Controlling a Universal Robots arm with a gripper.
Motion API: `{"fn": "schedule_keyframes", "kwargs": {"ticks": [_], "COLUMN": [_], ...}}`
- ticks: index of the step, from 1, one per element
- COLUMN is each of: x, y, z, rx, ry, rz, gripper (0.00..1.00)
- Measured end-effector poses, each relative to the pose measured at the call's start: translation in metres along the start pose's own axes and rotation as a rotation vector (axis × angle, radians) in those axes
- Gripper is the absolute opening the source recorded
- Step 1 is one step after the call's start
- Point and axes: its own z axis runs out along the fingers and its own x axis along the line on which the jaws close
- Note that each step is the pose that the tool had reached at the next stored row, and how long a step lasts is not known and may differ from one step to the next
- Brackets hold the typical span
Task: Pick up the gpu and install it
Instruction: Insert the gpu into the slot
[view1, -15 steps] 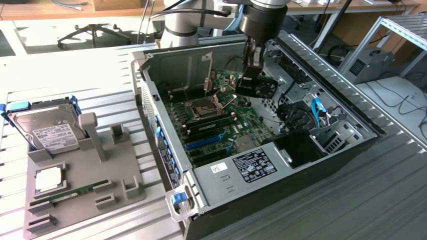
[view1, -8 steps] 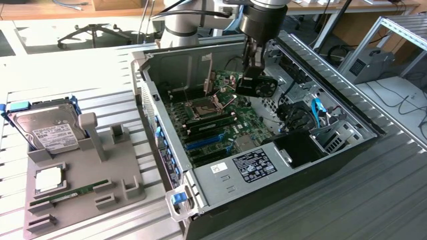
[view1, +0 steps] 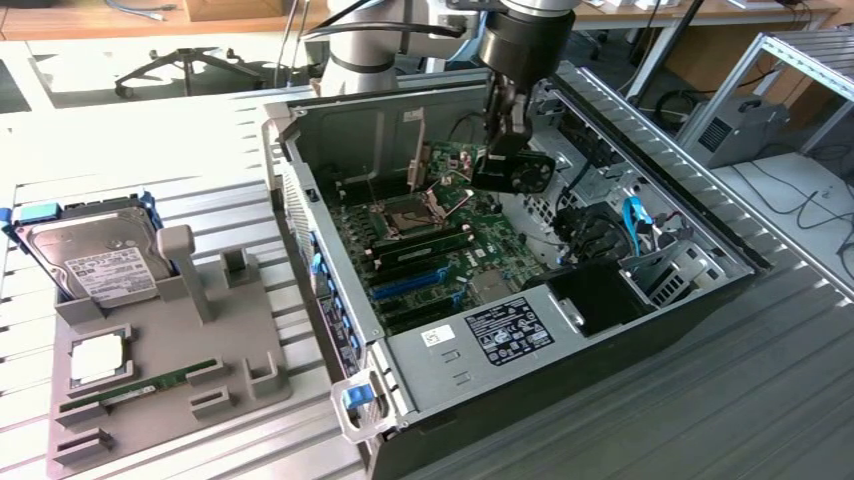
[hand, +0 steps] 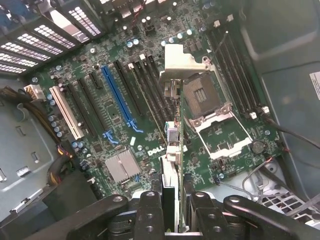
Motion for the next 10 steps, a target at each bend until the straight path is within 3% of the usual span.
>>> {"fn": "schedule_keyframes", "kwargs": {"ticks": [10], "x": [0.0000], "y": [0.0000], "z": [0.0000], "rx": [0.0010], "ry": [-0.0011], "rz": [-0.057], "gripper": [0.26]}}
